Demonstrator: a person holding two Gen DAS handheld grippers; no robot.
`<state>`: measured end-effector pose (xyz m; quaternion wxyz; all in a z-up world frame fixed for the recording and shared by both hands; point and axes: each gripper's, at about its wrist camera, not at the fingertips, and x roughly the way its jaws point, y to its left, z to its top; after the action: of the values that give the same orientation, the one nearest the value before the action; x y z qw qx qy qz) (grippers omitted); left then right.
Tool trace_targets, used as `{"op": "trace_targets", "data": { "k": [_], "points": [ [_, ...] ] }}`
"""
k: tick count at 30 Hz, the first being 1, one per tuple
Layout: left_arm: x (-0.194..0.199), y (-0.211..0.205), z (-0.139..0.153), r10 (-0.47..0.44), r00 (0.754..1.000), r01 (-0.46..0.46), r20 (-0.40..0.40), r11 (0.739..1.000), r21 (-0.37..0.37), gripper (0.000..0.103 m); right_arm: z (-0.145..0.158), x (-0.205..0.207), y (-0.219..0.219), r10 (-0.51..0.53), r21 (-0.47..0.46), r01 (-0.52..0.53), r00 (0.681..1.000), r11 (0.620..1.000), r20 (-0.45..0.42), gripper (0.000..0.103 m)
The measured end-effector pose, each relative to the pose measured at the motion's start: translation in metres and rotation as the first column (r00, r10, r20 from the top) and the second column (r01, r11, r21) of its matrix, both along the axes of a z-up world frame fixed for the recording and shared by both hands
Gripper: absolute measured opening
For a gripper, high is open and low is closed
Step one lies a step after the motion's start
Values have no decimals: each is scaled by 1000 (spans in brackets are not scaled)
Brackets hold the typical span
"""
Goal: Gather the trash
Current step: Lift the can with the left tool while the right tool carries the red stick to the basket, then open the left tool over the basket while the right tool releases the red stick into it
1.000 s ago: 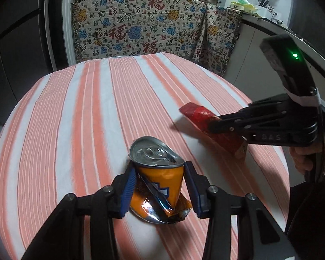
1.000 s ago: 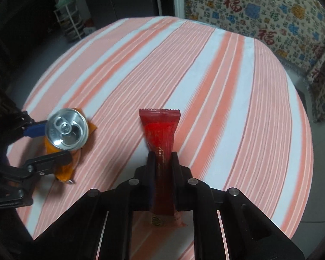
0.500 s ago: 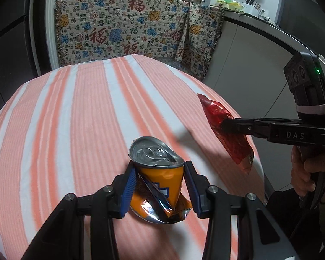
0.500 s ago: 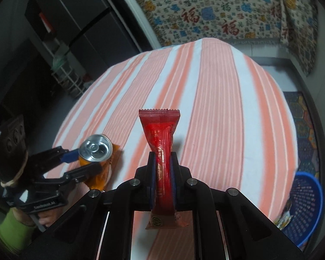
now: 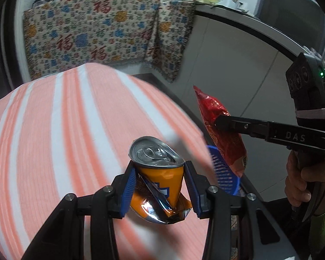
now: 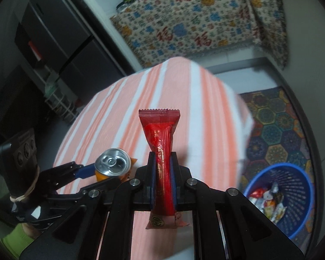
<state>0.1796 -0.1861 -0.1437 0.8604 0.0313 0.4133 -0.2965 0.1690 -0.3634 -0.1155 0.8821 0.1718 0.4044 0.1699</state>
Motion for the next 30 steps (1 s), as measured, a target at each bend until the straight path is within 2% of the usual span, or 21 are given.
{"op": "trace_targets", "data": {
  "k": [5, 10, 15, 21, 24, 25, 27, 30],
  "points": [
    [-1, -67, -2, -98, 995, 98, -18, 995, -20, 44, -9, -13, -66, -132, -72, 128, 990, 989, -57, 10],
    [-1, -141, -24, -176, 981, 174, -78, 984, -29, 44, -42, -27, -124, -262, -143, 243, 955, 960, -137, 10],
    [5, -201, -52, -227, 964, 228, -136, 974, -11, 44, -75, -35, -168, -341, -124, 321, 915, 939, -217, 10],
    [13, -242, -81, -254, 955, 261, -156, 965, 23, 44, -96, -37, -198, -387, -87, 378, 881, 922, -273, 11],
    [23, -258, -98, -265, 947, 274, -183, 961, 27, 51, -108, -37, -208, -414, -72, 412, 861, 908, -296, 17],
    [26, -262, -102, -268, 944, 276, -191, 961, 19, 58, -112, -39, -212, -427, -68, 427, 853, 902, -301, 34],
    [35, -263, -106, -254, 949, 260, -186, 966, 6, 60, -116, -43, -216, -457, -74, 457, 837, 886, -301, 64],
    [34, -260, -102, -227, 960, 232, -166, 973, 8, 60, -113, -51, -224, -492, -92, 488, 820, 868, -292, 66]
  ]
}}
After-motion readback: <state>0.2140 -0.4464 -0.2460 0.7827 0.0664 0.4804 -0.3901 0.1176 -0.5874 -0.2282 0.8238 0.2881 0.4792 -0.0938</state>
